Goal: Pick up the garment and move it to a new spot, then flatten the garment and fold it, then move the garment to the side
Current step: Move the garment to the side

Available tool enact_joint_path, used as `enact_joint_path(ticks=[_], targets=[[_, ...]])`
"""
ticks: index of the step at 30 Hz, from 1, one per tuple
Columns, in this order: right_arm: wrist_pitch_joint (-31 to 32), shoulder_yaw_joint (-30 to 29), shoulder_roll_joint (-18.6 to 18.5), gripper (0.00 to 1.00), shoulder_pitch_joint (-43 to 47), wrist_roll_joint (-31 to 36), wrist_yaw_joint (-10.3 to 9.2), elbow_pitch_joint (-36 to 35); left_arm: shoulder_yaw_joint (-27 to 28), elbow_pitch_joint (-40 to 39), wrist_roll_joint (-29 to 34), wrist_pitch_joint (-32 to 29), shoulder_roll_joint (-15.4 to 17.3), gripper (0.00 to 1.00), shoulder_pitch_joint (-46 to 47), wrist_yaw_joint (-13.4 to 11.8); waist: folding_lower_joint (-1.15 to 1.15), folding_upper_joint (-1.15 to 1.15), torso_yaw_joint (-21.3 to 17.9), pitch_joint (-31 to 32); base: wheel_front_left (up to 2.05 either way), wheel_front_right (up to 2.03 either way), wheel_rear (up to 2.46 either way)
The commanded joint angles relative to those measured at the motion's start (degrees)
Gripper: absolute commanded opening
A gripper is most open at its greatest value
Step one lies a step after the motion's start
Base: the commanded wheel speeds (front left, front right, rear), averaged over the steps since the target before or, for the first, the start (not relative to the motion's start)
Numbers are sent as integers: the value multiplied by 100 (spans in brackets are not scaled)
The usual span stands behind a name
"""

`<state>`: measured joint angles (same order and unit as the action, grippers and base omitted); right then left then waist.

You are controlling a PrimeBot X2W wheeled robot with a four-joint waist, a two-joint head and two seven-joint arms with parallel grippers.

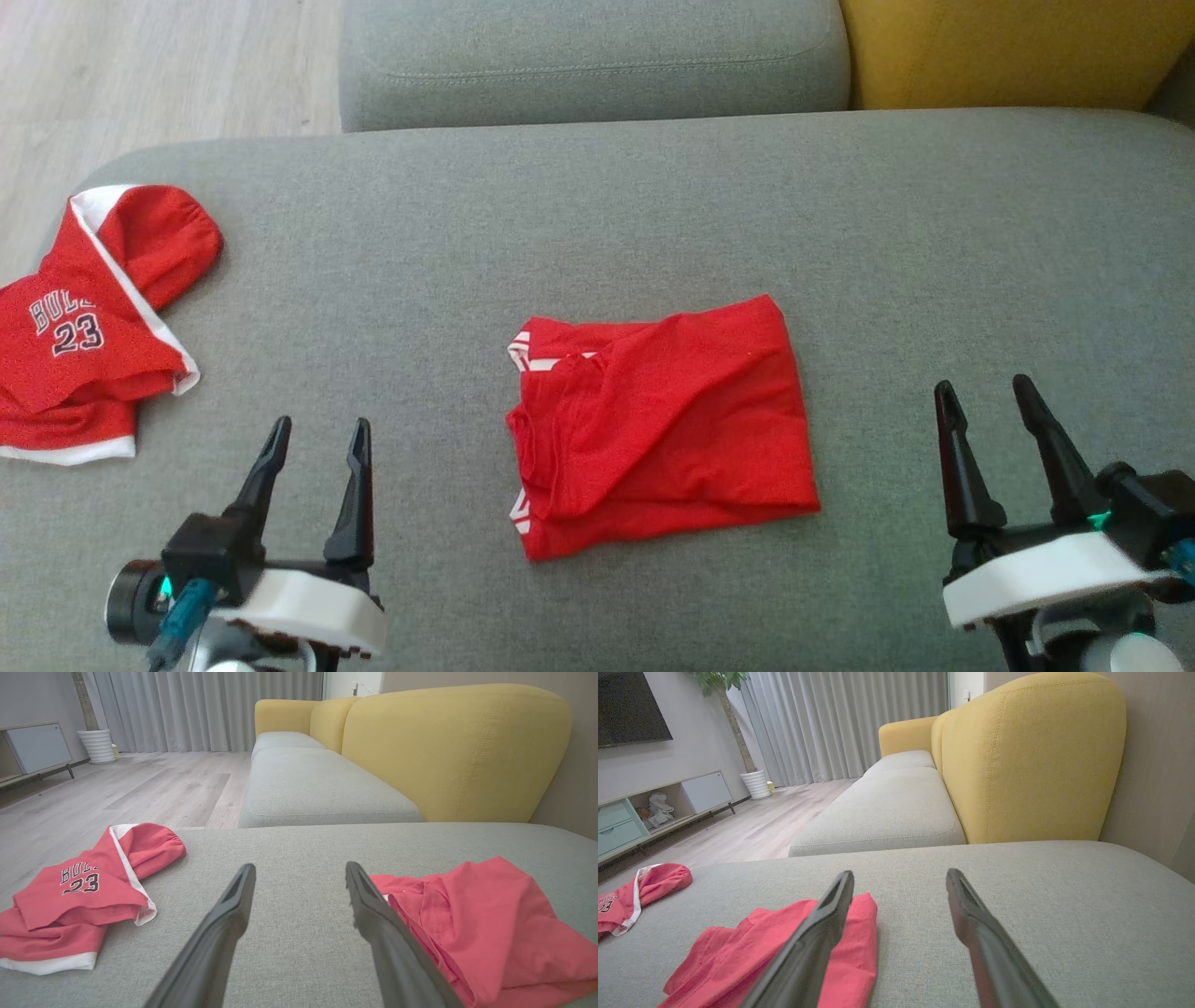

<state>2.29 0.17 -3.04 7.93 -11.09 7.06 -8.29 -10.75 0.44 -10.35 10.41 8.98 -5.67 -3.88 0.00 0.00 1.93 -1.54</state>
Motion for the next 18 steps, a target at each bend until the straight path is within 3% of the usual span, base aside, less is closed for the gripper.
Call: enact_joint_path(ticks=[1,18], targets=[[-17,143,-41,100,-100,-15,43,-178,160,-181,-57,8,99,100,189,-34,0,0,4,-1,0,0,0],[-2,126,-11,100,-72,10,43,-196,98,-164,-92,72,134,100,237,-86,0,0,-13,-13,0,0,0]])
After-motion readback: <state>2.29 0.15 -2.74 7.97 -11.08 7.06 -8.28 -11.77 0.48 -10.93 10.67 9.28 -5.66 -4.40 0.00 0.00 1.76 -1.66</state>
